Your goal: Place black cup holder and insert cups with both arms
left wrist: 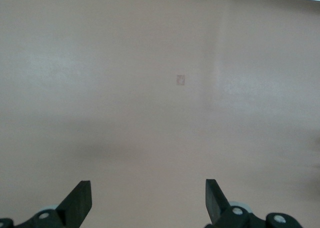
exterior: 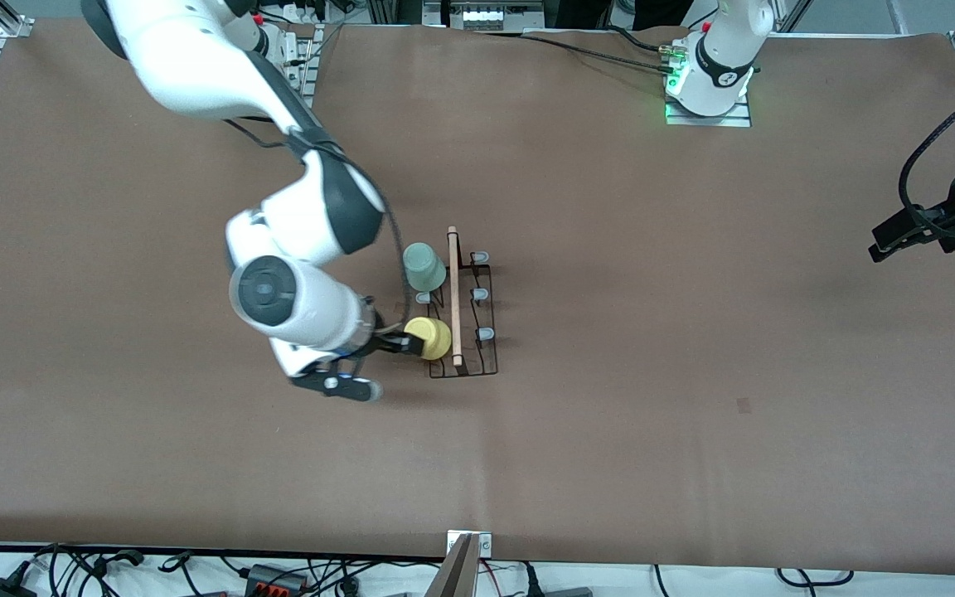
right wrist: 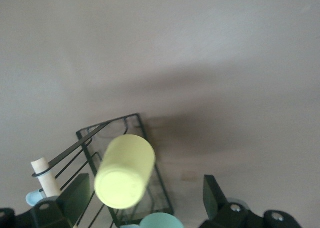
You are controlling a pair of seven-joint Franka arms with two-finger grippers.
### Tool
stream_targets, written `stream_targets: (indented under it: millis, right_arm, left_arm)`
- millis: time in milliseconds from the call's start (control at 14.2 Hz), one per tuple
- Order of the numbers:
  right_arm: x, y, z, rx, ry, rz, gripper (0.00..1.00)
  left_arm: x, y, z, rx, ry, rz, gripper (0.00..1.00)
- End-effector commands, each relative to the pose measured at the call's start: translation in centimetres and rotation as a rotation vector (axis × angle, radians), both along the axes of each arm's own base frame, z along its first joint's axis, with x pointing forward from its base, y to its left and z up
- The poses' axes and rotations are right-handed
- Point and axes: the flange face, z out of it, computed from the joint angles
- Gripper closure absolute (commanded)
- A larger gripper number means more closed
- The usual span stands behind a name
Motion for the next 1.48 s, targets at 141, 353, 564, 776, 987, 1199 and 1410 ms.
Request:
stream_targets:
  millis: [141,353,564,776,987,1199,1410]
  right_arm:
    - [1.6,-13.0,6.6,-0.019,0.027,0.074,0.00]
    - [1.6,-20.2,9.5,-0.076,0.026,0.117,0.00]
    - [0.8,-24.6,13.5,-0.111,-0.014,0.161,0.00]
    - [-0.6,-29.4,14.4,-0.146,-0.012,0.209,0.00]
    - [-3.1,-33.9,15.5,-0.157,-0.040,0.234,0.00]
    - [-5.7,-34.5,16.8,-0.168,-0.030,0.225,0.00]
    - [-7.4,-35.2,17.2,-0.169,-0.007,0.233,0.00]
  left_arm:
    - [-0.3,0.1,0.1,-0.019,0.002,-0.012,0.00]
    - [-0.4,0.1,0.2,-0.019,0.002,-0.012,0.00]
    - [-0.3,0.1,0.1,-0.019,0.004,-0.012,0.00]
    - [-0.4,0.1,0.2,-0.019,0.002,-0.012,0.00]
    - [-0.4,0.1,0.2,-0.019,0.002,-0.012,0.00]
    - [-0.4,0.1,0.2,-0.019,0.002,-0.012,0.00]
    - [-0.4,0.1,0.2,-0.019,0.002,-0.012,0.00]
